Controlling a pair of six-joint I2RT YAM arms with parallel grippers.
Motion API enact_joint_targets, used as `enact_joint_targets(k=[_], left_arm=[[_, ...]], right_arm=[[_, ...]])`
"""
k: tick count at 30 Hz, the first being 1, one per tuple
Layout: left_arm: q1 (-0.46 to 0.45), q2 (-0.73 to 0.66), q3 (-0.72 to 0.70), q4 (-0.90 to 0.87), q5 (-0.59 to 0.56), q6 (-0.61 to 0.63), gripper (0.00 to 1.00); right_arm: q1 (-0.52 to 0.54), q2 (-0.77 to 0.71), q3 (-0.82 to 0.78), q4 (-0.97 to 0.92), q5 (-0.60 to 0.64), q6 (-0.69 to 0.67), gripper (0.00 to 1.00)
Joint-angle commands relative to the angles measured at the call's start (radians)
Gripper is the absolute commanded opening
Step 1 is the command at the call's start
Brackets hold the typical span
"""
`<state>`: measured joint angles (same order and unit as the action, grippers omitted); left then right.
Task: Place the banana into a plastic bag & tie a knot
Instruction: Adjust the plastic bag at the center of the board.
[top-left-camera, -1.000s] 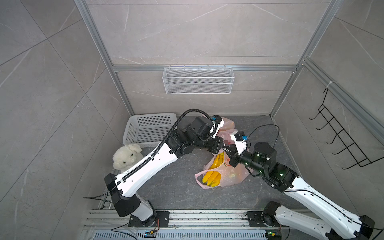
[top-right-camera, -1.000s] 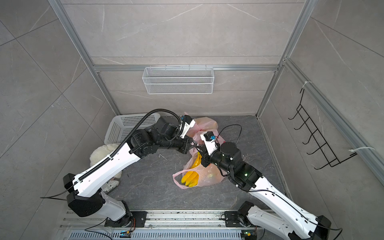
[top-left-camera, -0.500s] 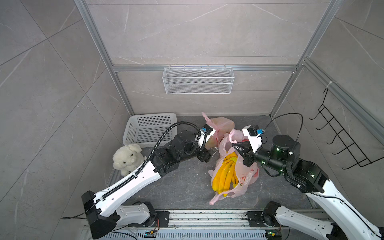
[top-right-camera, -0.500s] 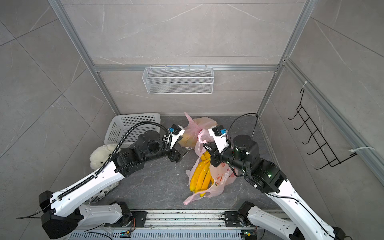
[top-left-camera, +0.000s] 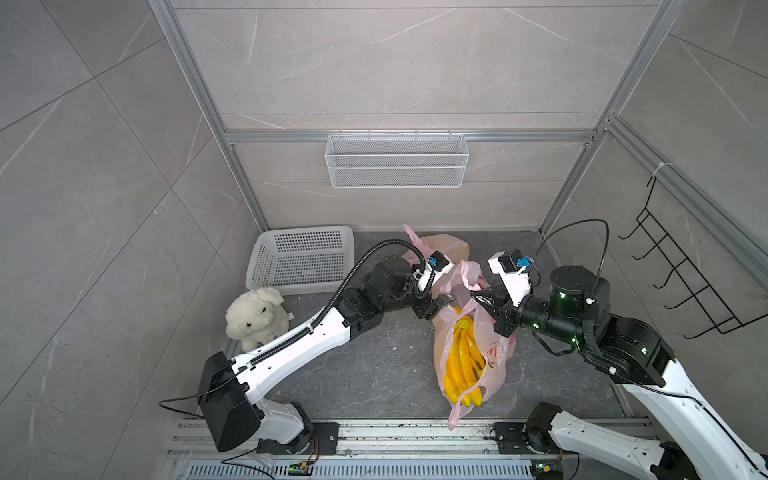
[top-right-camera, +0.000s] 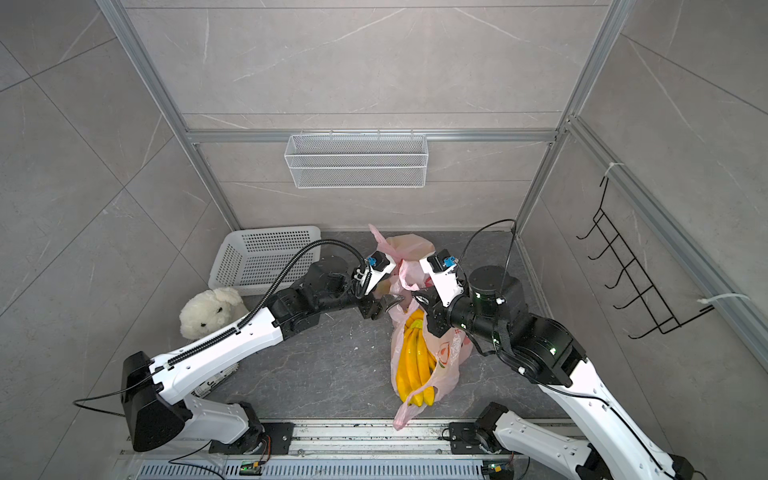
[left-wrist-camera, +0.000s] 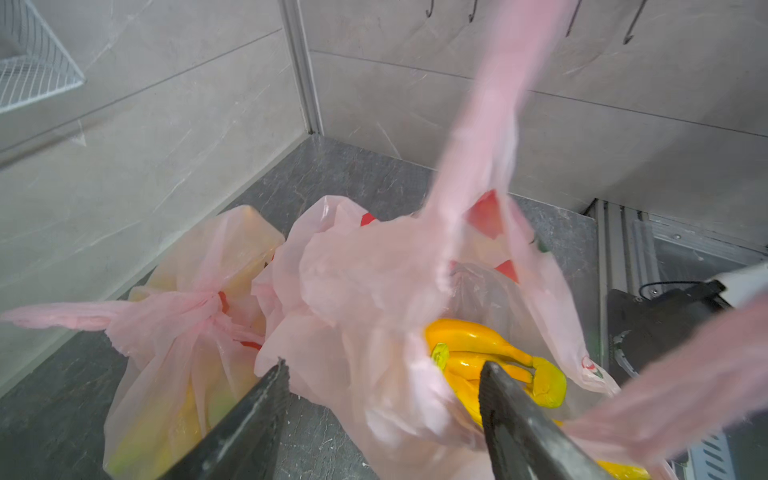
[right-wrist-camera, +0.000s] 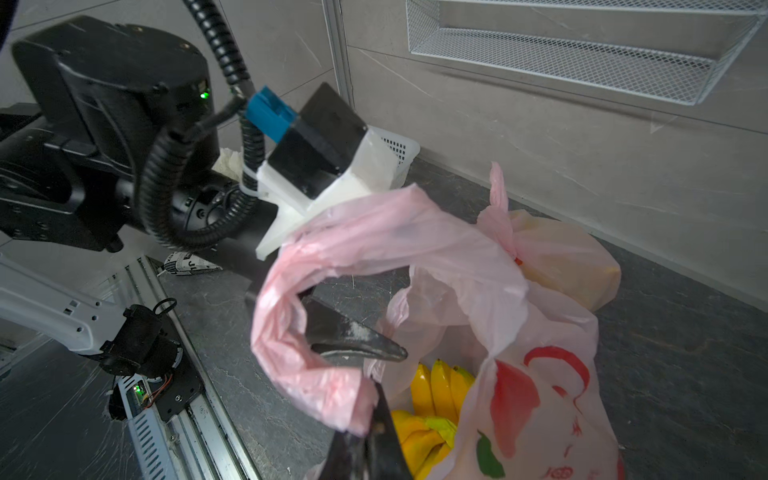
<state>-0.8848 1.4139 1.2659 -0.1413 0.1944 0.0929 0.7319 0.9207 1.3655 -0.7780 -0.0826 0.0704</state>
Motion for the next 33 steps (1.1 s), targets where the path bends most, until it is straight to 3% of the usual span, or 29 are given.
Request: enact_joint_targets(k=[1,8,11,13,18,22,25,30,33], left_arm=[[0.015,0.023,0.071,0.032,0.014,-0.042,0.75],[0.018,0.199,0.193,-0.054,0.030,-0.037,0.67],[0.035,0.278,0.250,-0.133,0.029,-0.054,0.34],[0.065,0.299,0.245,-0.162,0.022,-0.091,0.19],[0.084,0.223,0.118,-0.162,-0.127,-0.136,0.01],[0.083,0.117,0.023,-0.196,-0.258,-0.205,0.00],[0.083,0.029,-0.056,-0.236,-0.360,-0.291,0.00],[0.083,-0.032,-0.144,-0.331,-0.381,-0.413,0.00],[0.081,-0.054,-0.201,-0.322,-0.338,-0.475,0.00]], right_arm=[[-0.002,-0.012,-0.034,-0.009,-0.003,0.010,0.00],[-0.002,-0.044,-0.113,0.011,0.000,0.030,0.00],[-0.002,-0.064,-0.126,0.007,0.045,0.036,0.00],[-0.003,-0.081,-0.121,0.001,0.085,0.038,0.00],[-0.008,-0.051,-0.063,-0.041,0.179,0.028,0.00],[-0.031,0.037,-0.007,-0.045,0.232,0.015,0.00],[-0.100,0.119,0.070,-0.037,0.169,0.016,0.00],[-0.140,0.264,0.200,-0.012,0.043,0.020,0.00],[-0.140,0.328,0.235,0.015,-0.024,0.019,0.00]])
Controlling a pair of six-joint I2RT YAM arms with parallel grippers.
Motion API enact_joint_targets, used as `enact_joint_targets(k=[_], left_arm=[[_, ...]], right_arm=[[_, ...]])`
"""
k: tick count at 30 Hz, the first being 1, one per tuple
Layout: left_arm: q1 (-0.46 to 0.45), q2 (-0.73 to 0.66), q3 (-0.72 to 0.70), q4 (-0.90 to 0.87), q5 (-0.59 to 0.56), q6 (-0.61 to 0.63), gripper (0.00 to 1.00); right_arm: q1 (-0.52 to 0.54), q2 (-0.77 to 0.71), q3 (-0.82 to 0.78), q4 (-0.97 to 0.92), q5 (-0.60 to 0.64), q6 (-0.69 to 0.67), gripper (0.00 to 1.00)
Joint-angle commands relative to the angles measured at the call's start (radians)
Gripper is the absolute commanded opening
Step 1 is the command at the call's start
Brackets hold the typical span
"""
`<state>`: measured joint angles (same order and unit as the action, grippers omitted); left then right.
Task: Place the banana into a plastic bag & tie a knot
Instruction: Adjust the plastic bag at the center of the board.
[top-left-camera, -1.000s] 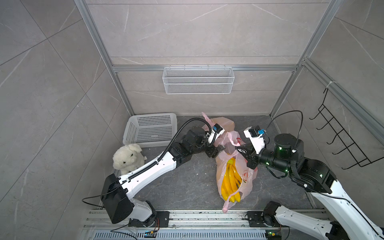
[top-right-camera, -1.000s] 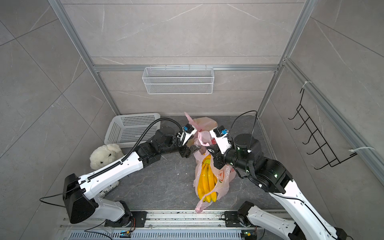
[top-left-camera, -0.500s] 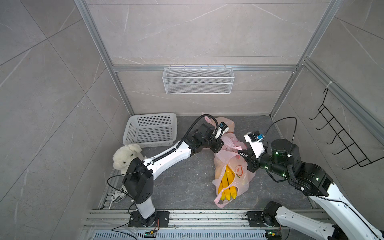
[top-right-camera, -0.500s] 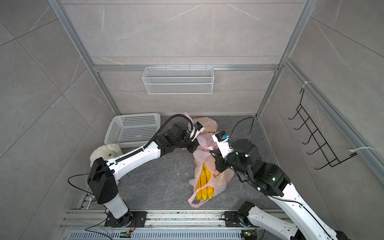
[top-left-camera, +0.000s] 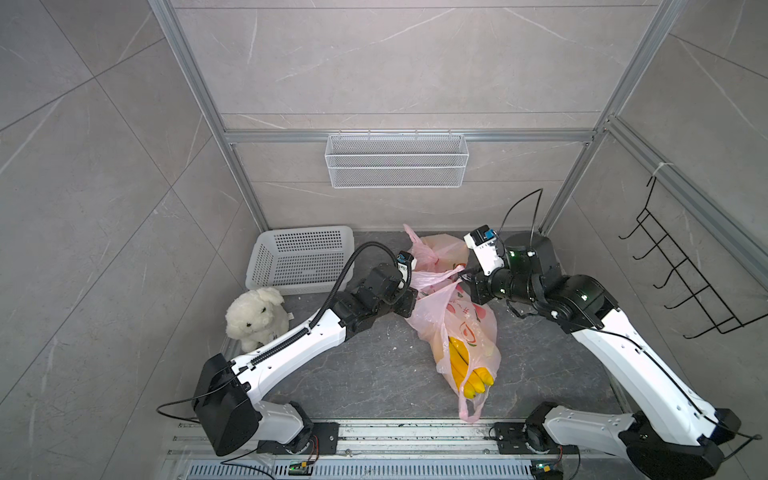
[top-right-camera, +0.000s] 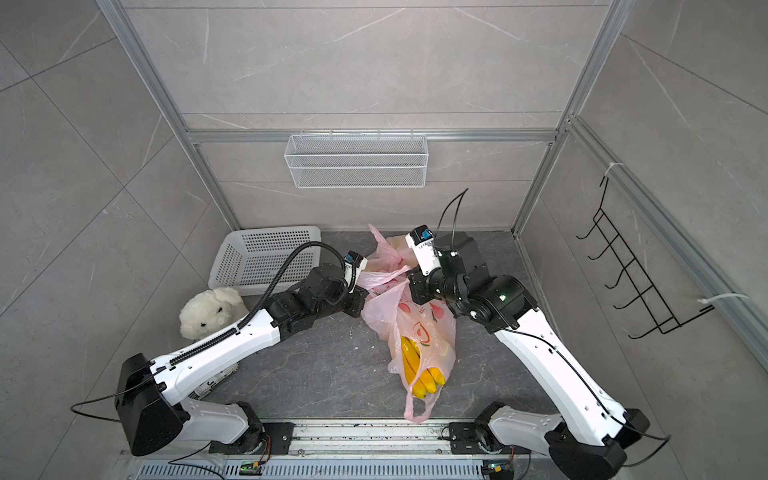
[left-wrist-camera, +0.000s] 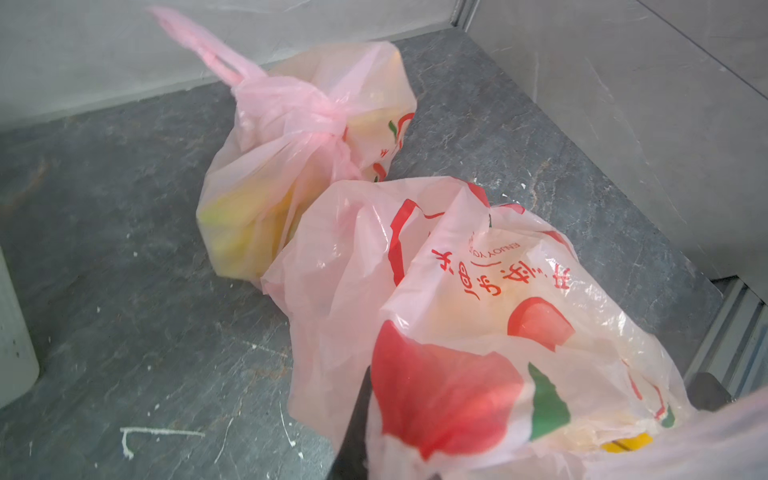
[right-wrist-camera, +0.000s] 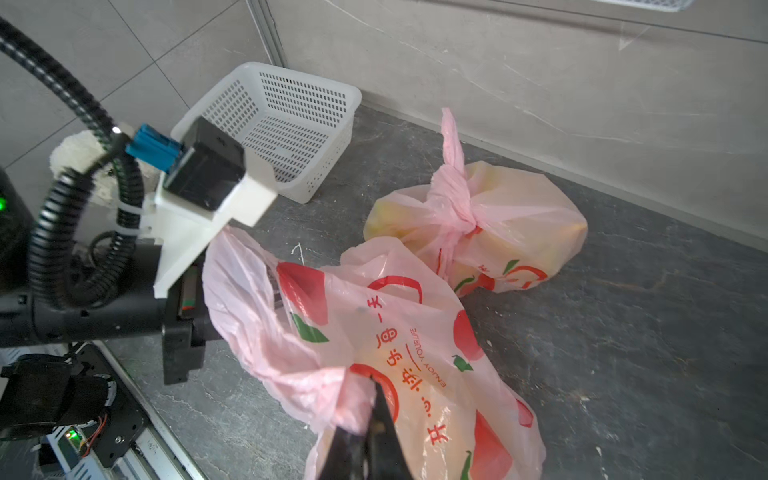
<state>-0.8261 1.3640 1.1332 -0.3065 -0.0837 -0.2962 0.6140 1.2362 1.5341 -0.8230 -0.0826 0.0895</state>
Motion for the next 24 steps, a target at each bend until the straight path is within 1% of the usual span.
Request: enact_joint_targets(k=[1,3,5,6,8,9,11,13,18,19,22,24], left_arm=[[0.022,-0.012,-0.086,-0.142,-0.033,-0.096,0.04],[0.018,-0.036,-0.102,-0.129,0.002,-0.103,0.11],[0.015,-0.081,-0.118,-0.113,0.045,-0.078,0.20],[0.015,-0.114,-0.127,-0.101,0.070,-0.058,0.28],[0.012,-0.185,-0.141,-0.078,0.102,0.005,0.40],[0.012,-0.215,-0.142,-0.076,0.098,0.035,0.47],[0.013,-0.275,-0.129,-0.084,0.069,0.103,0.55],[0.013,-0.323,-0.104,-0.092,0.039,0.172,0.60],[0.013,-0.387,-0.044,-0.085,0.063,0.311,0.69],[0.013,-0.390,-0.028,-0.098,0.061,0.328,0.70],[0.013,-0.393,-0.007,-0.115,0.043,0.353,0.80],[0.013,-0.375,-0.011,-0.124,0.041,0.339,0.81]], right_arm=[[-0.019,0.025,0.070,0.063,-0.040,0.002,0.00],[-0.020,0.026,0.049,0.080,-0.049,0.008,0.00],[-0.020,0.005,0.005,0.104,-0.059,0.010,0.00],[-0.019,-0.005,-0.015,0.106,-0.080,0.009,0.00],[-0.018,-0.031,-0.056,0.115,-0.136,0.004,0.00],[-0.014,-0.048,-0.078,0.122,-0.153,0.002,0.00],[-0.005,-0.072,-0.104,0.118,-0.160,-0.009,0.00],[-0.003,-0.091,-0.114,0.109,-0.156,-0.017,0.00],[-0.002,-0.103,-0.102,0.096,-0.167,-0.025,0.00],[-0.002,-0.104,-0.099,0.095,-0.165,-0.025,0.00],[-0.002,-0.098,-0.080,0.091,-0.151,-0.020,0.00],[0.000,-0.091,-0.068,0.084,-0.148,-0.018,0.00]])
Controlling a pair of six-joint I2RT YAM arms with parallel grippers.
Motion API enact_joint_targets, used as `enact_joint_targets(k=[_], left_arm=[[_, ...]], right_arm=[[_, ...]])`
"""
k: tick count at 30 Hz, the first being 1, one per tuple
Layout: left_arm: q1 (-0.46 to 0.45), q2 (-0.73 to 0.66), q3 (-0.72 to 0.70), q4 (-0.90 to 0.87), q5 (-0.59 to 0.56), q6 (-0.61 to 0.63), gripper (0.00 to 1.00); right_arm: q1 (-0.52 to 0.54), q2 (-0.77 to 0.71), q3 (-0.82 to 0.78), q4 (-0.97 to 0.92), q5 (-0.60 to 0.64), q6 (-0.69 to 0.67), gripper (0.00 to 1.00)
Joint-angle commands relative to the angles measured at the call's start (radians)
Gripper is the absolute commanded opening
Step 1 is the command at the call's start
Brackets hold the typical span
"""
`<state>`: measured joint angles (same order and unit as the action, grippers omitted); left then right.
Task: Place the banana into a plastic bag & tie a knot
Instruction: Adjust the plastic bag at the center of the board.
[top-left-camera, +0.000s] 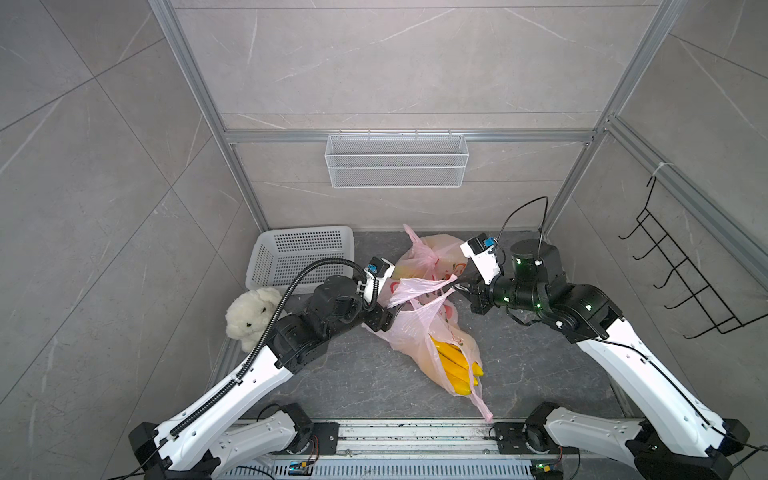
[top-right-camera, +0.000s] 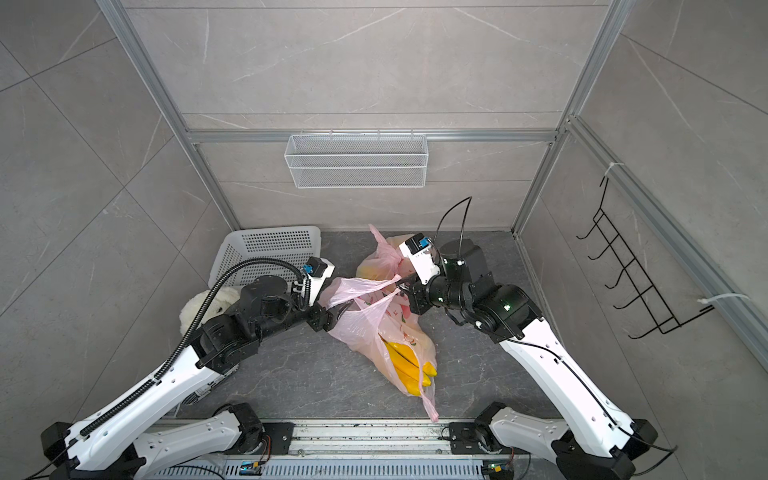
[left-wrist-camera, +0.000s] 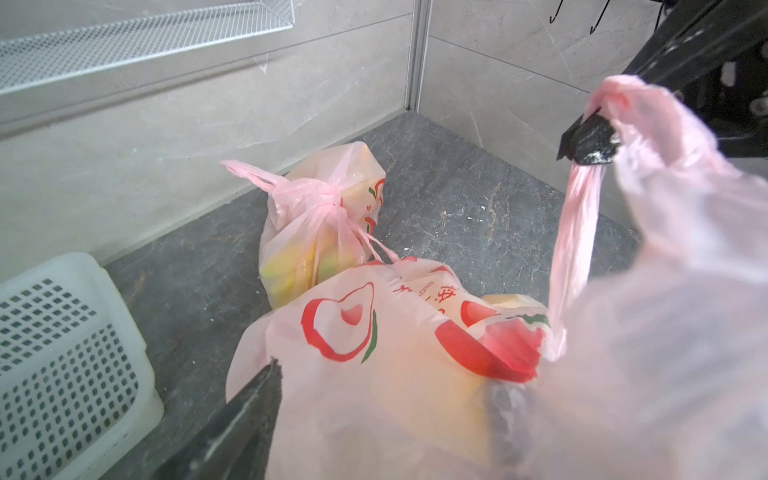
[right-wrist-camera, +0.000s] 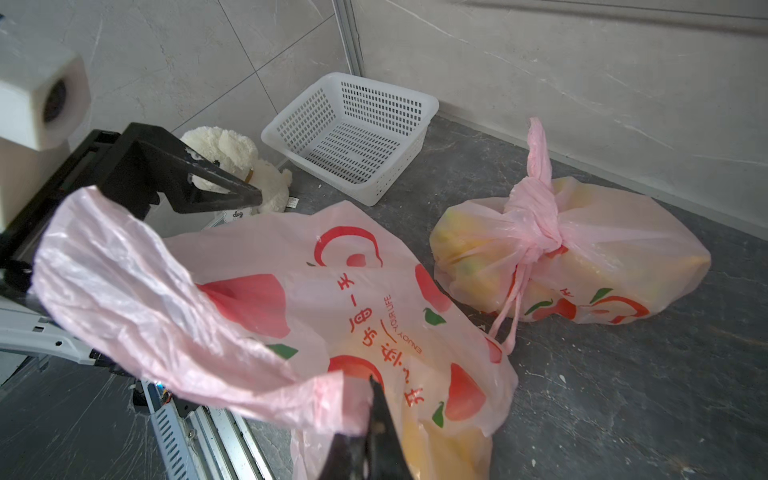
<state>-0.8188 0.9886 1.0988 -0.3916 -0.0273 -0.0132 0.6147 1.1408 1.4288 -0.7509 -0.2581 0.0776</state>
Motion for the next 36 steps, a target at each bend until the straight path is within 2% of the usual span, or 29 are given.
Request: enact_joint_targets(k=[1,7,14,19,21,26,29,32,36], left_arm=[[0.006,0.016,0.017,-0.047,-0.010,0.044,0.81],[0.003,0.082,-0.047,-0.043,0.033,-0.073,0.81],[-0.003,0.004,-0.137,0.108,0.022,-0.200,0.86],[-0.003,-0.025,-0.173,0.196,0.029,-0.305,0.89],[-0.002,-0.028,-0.179,0.197,0.040,-0.315,0.89],[-0.002,-0.074,-0.236,0.170,0.105,-0.261,0.93],[-0.002,-0.127,-0.314,0.186,0.113,-0.239,0.97],[-0.003,-0.180,-0.370,0.225,0.141,-0.242,0.98],[-0.003,-0.241,-0.403,0.310,0.150,-0.242,0.99]], right_arm=[[0.000,0.009,0.040,0.013,0.028,-0.006,0.00],[0.055,0.065,0.042,0.037,0.075,0.037,0.00],[0.212,0.149,0.054,0.114,0.135,0.092,0.00],[0.277,0.169,0.000,0.141,0.205,0.108,0.00],[0.282,0.166,-0.011,0.138,0.236,0.120,0.00],[0.255,0.169,0.049,0.048,0.432,0.170,0.00],[0.194,0.167,0.081,0.021,0.429,0.207,0.00],[0.190,0.188,0.113,-0.009,0.454,0.185,0.00],[0.201,0.194,0.099,0.007,0.409,0.165,0.00]])
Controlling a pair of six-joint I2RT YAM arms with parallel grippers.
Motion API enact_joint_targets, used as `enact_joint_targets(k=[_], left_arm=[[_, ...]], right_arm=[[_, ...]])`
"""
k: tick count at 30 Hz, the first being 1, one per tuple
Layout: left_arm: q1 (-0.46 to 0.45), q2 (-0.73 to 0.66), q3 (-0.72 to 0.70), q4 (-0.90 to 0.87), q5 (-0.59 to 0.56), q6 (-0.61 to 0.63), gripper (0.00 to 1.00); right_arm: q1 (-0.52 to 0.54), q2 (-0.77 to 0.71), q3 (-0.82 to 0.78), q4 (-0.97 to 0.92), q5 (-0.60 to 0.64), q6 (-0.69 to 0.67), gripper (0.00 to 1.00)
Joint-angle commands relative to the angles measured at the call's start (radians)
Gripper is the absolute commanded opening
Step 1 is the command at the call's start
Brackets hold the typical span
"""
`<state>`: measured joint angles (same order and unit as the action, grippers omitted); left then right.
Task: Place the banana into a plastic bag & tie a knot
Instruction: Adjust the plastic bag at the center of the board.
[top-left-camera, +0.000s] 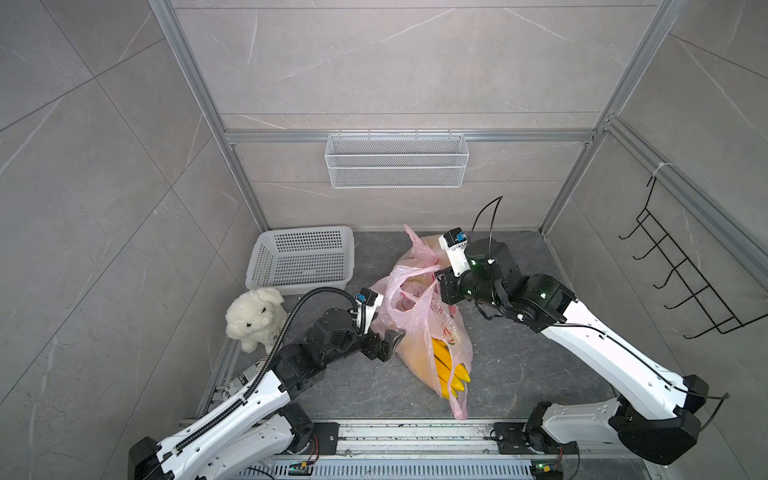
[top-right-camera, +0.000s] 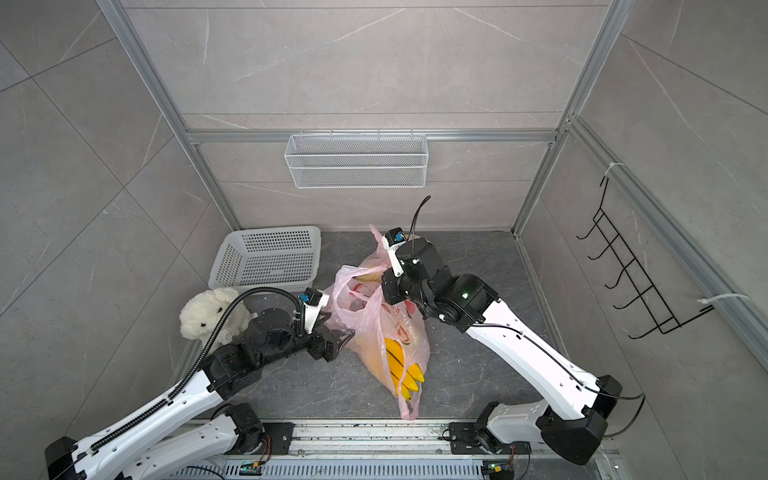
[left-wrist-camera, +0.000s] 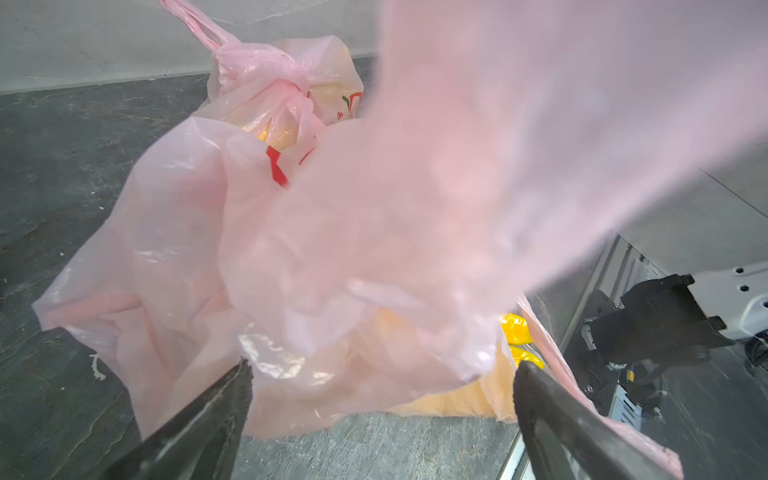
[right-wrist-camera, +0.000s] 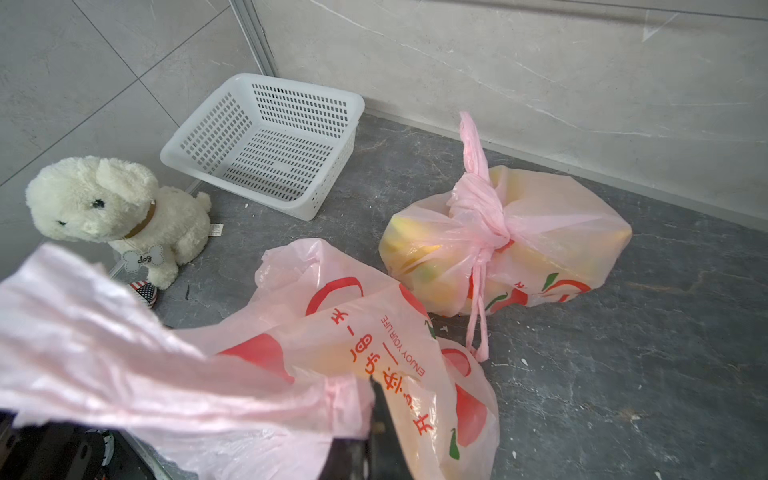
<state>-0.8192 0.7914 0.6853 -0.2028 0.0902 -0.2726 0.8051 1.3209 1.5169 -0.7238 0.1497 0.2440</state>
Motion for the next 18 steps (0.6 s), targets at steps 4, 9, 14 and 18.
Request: enact_joint_targets(k=[4,9,14,18], left_arm=[[-0.005,-0.068,0.077,0.078,-0.123,0.090,1.00],[-0.018,-0.053,0.257,0.018,-0.199,0.253,1.00],[-0.021,0.065,0.409,-0.003,-0.045,0.320,1.00],[-0.023,0.161,0.433,-0.004,0.075,0.328,1.00]], right_arm=[[0.030,0.007,0.008,-0.029,-0.006,-0.034,0.00],[0.055,-0.008,0.006,-0.041,-0.026,-0.097,0.00],[0.065,-0.055,-0.015,-0.010,-0.073,-0.111,0.00],[0.065,-0.078,-0.019,0.019,-0.134,-0.089,0.00]])
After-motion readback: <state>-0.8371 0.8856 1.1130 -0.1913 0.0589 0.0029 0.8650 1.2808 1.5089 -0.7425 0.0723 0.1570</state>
